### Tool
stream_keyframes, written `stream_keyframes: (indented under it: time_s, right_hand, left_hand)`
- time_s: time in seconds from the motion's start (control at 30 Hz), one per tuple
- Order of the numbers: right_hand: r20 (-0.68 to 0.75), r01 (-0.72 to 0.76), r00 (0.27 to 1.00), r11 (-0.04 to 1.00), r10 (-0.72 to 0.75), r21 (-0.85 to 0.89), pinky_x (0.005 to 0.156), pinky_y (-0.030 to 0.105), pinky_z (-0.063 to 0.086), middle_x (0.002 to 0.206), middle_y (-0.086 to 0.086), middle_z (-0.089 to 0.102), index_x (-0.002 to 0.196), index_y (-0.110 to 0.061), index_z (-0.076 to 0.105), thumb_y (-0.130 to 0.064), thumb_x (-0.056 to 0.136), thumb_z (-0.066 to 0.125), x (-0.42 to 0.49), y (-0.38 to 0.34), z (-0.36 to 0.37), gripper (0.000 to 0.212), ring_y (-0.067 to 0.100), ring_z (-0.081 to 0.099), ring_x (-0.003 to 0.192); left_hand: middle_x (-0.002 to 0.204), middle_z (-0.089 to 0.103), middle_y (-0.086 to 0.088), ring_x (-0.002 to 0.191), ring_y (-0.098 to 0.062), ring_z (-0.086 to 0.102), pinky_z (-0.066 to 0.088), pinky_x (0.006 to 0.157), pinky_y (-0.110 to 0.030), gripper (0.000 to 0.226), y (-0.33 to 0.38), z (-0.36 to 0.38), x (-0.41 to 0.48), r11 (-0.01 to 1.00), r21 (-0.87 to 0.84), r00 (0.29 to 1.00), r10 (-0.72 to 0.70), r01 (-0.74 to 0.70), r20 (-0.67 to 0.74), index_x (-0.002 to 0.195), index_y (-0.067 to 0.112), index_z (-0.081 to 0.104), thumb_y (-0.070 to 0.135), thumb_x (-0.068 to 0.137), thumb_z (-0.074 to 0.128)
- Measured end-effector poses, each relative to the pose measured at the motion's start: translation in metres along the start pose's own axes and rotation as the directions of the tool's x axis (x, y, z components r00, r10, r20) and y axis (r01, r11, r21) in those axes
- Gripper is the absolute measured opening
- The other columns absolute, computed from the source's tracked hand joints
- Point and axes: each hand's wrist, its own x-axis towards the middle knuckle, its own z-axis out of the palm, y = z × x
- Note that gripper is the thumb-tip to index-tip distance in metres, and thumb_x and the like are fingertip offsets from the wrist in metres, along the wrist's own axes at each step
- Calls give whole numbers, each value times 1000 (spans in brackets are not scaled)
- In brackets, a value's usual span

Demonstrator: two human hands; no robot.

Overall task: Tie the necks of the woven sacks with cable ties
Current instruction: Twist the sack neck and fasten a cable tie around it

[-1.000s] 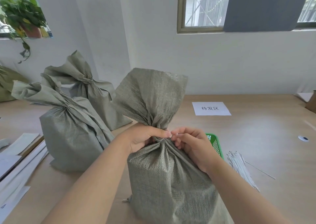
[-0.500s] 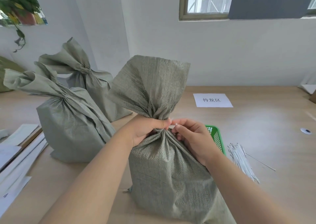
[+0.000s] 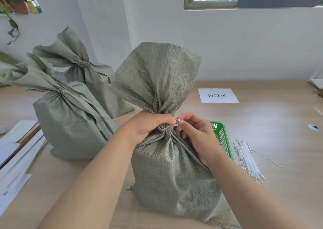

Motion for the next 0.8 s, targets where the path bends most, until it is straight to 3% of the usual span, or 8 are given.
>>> stream_keyframes:
  time_s: [0.17,0.37,0.57,0.67,0.8]
  right_hand:
    - [9,35,999,999,-34,-33,58,18,44,76,6,66,92,-7,66,2,96,57,-1,2,-2,13,8,54,64]
    - [24,53,998,997,-51,-57,60,21,44,82,10,65,91,-11,66,1,96,56,-1,4,-3,16,11,54,69]
    - [30,54,998,996,-52,-74,62,25,44,83,7,67,91,-14,67,-12,90,60,-2,5,-3,7,12,55,72]
    - [36,60,998,995,-58,-83,62,24,44,83,6,67,92,-13,67,-8,93,59,-2,4,-3,9,12,55,72]
    - [33,68,997,993,-65,-96,63,24,44,83,5,68,94,-10,65,0,97,56,-3,3,-3,14,12,55,72]
  left_hand:
    - [69,71,0,71,-7,65,51,70,-15,41,4,4,-1,997,70,1000,14,-14,-5,47,17,69,-1,84,64]
    - [66,67,-4,71,-13,61,50,68,-18,42,6,10,-2,995,87,999,51,-50,-6,45,18,66,-4,81,61]
    - [62,67,-2,68,-14,62,52,65,-19,30,7,12,-3,997,57,999,45,-45,-9,51,18,69,-1,73,65]
    - [62,67,-1,67,-13,62,51,64,-17,39,7,13,-3,996,79,999,46,-45,-18,48,17,67,-6,79,61]
    - [60,65,-1,62,-11,60,50,61,-17,31,9,14,-4,997,64,999,47,-45,-18,58,12,67,-8,80,59]
